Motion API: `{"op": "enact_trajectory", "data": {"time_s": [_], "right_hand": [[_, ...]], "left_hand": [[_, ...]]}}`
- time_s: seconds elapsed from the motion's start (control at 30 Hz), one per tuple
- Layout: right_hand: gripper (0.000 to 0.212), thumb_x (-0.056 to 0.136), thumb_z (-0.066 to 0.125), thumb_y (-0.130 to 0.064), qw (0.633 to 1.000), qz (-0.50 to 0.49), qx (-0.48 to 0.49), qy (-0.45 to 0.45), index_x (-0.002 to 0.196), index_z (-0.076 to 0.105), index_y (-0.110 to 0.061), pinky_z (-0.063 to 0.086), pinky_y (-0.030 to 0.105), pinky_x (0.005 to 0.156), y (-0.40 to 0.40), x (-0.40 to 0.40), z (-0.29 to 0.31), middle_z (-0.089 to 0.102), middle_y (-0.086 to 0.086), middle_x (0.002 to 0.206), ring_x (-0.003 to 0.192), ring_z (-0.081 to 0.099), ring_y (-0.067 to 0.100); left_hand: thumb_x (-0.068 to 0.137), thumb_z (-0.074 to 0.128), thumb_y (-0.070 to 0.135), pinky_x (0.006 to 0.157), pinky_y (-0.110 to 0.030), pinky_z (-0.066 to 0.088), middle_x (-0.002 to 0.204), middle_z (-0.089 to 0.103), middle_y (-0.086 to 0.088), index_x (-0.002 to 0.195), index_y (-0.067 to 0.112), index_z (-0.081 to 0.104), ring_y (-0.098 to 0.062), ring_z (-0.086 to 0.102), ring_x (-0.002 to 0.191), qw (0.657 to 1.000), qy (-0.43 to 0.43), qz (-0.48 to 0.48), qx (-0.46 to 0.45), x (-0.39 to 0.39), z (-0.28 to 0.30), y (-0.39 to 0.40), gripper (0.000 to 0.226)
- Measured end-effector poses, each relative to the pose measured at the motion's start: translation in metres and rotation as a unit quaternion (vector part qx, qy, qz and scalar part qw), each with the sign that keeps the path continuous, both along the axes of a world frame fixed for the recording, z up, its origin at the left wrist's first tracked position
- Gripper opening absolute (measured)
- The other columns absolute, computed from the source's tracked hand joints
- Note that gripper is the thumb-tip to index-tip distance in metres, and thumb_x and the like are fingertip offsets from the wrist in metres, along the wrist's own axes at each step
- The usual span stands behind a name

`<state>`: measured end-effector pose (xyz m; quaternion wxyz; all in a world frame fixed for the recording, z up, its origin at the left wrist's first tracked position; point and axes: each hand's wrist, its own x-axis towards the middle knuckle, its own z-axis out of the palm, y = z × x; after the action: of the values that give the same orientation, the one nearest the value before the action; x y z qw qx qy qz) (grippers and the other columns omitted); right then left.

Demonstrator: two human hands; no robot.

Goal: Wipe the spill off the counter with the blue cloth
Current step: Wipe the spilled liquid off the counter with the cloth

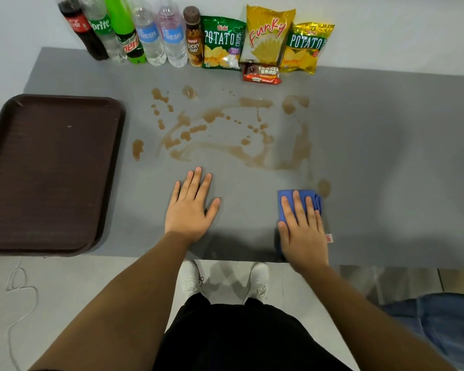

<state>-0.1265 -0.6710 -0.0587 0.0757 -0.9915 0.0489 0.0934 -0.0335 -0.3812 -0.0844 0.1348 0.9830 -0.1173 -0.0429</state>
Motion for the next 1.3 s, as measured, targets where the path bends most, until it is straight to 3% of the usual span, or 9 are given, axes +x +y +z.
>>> {"op": "enact_trajectory", "data": {"time_s": [0.13,0.33,0.47,0.67,0.83,0.97,1.1,1.3], "right_hand": [[0.062,0.109,0.012,-0.049,1.0,0.009,0.017,0.006,0.166,-0.002,-0.029,0.0,0.045,0.13,0.024,-0.007,-0.004,-0.009,-0.003,0.174,0.16,-0.016,0.024],[0.06,0.108,0.029,-0.045,0.995,0.085,0.035,-0.031,0.165,0.018,-0.033,0.012,0.045,0.13,0.005,0.033,-0.005,0.01,-0.006,0.175,0.162,0.003,0.024],[0.058,0.106,0.035,-0.042,0.996,0.059,0.03,-0.06,0.163,0.029,-0.034,0.016,0.044,0.129,-0.02,0.068,-0.004,0.018,-0.006,0.173,0.161,0.013,0.024],[0.061,0.106,0.031,-0.042,0.998,-0.029,0.02,-0.052,0.165,0.022,-0.029,0.014,0.049,0.13,-0.059,0.074,-0.006,0.013,-0.001,0.174,0.161,0.009,0.027],[0.063,0.107,0.018,-0.047,0.997,-0.079,0.003,-0.02,0.166,0.001,-0.032,0.005,0.049,0.131,-0.062,0.041,-0.01,-0.001,-0.001,0.175,0.162,-0.004,0.026],[0.064,0.107,0.012,-0.049,0.996,-0.089,-0.009,-0.003,0.165,-0.005,-0.03,0.003,0.049,0.131,-0.046,0.018,-0.01,-0.005,0.002,0.175,0.161,-0.008,0.028],[0.064,0.107,0.013,-0.049,0.999,-0.047,0.01,-0.007,0.166,0.0,-0.029,0.0,0.047,0.13,-0.008,0.006,-0.009,-0.004,0.001,0.175,0.161,-0.01,0.027],[0.059,0.108,0.03,-0.043,0.997,0.055,0.032,-0.037,0.165,0.018,-0.033,0.015,0.048,0.13,-0.013,0.046,-0.004,0.01,-0.006,0.174,0.162,0.005,0.025]], "left_hand": [[0.106,0.022,0.063,0.13,-0.045,0.005,0.174,-0.005,0.008,0.166,0.033,0.005,-0.011,-0.01,0.159,1.0,0.001,0.005,-0.001,0.001,-0.001,-0.001,0.069],[0.106,0.026,0.063,0.13,-0.043,0.003,0.174,-0.002,0.009,0.165,0.034,0.008,-0.011,-0.006,0.16,1.0,-0.005,0.008,-0.001,0.002,-0.004,0.0,0.069],[0.105,0.026,0.063,0.129,-0.037,-0.003,0.174,0.0,0.009,0.165,0.034,0.008,-0.011,-0.005,0.16,1.0,-0.012,0.01,0.013,0.003,-0.005,0.001,0.069],[0.105,0.025,0.064,0.13,-0.042,0.003,0.174,-0.001,0.009,0.165,0.034,0.008,-0.011,-0.005,0.16,1.0,-0.009,0.009,0.011,0.003,-0.005,0.001,0.069],[0.105,0.024,0.065,0.13,-0.042,0.003,0.174,-0.002,0.01,0.165,0.035,0.006,-0.011,-0.006,0.159,1.0,-0.004,0.009,0.009,0.003,-0.004,0.0,0.07],[0.105,0.024,0.065,0.13,-0.042,0.002,0.174,-0.003,0.01,0.165,0.036,0.005,-0.011,-0.006,0.159,1.0,-0.004,0.007,0.011,0.003,-0.004,0.001,0.07],[0.105,0.025,0.064,0.129,-0.04,-0.002,0.174,-0.004,0.01,0.165,0.036,0.005,-0.011,-0.006,0.159,1.0,-0.003,0.011,0.014,0.004,-0.005,0.0,0.069],[0.105,0.025,0.064,0.129,-0.04,-0.001,0.174,-0.003,0.01,0.165,0.036,0.006,-0.011,-0.005,0.16,1.0,-0.005,0.01,0.018,0.004,-0.005,-0.001,0.069]]}}
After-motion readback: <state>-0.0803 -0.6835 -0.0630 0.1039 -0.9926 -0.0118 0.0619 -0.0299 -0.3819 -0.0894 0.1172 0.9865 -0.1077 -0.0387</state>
